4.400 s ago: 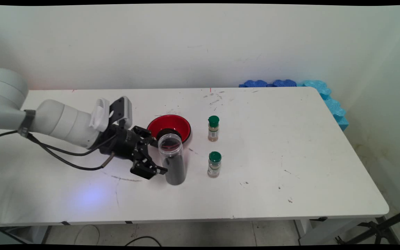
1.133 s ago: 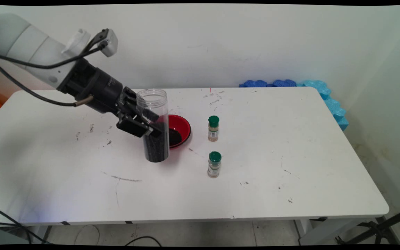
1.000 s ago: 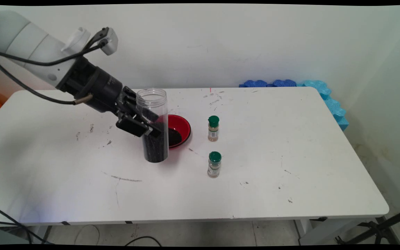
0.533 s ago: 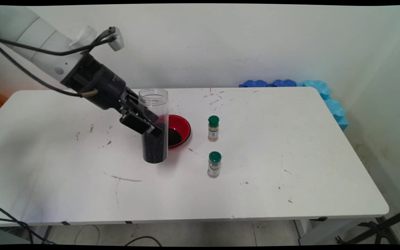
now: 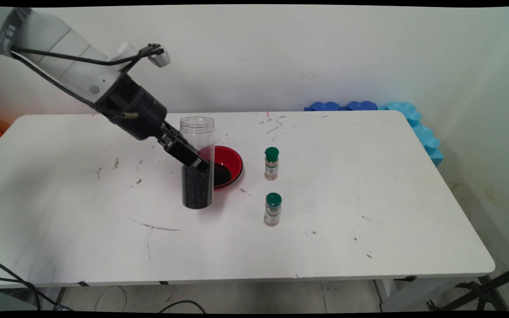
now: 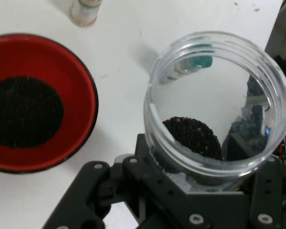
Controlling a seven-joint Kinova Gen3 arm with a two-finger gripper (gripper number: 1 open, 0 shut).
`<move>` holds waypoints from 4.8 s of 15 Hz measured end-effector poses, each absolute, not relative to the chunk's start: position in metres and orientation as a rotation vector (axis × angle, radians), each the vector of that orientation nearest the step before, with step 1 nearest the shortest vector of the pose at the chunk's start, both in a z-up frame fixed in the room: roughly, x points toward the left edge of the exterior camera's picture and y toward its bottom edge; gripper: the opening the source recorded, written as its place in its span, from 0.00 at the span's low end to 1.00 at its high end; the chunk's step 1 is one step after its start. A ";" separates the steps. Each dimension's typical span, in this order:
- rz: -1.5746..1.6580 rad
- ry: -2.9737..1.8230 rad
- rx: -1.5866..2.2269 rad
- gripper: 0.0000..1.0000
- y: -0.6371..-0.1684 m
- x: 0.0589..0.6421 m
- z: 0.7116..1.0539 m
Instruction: Pour the black seasoning powder in the red bowl
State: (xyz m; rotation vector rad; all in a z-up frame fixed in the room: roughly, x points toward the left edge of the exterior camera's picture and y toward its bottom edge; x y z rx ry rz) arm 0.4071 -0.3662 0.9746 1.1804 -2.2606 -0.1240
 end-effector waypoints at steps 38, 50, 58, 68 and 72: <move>-0.749 -1.477 2.123 0.00 -0.417 0.421 0.910; -1.044 -1.106 2.273 0.00 -0.436 0.437 0.899; -1.155 -0.871 2.316 0.00 -0.451 0.448 0.894; -1.243 -0.601 2.373 0.00 -0.453 0.453 0.892; -1.270 -0.500 2.389 0.00 -0.451 0.453 0.890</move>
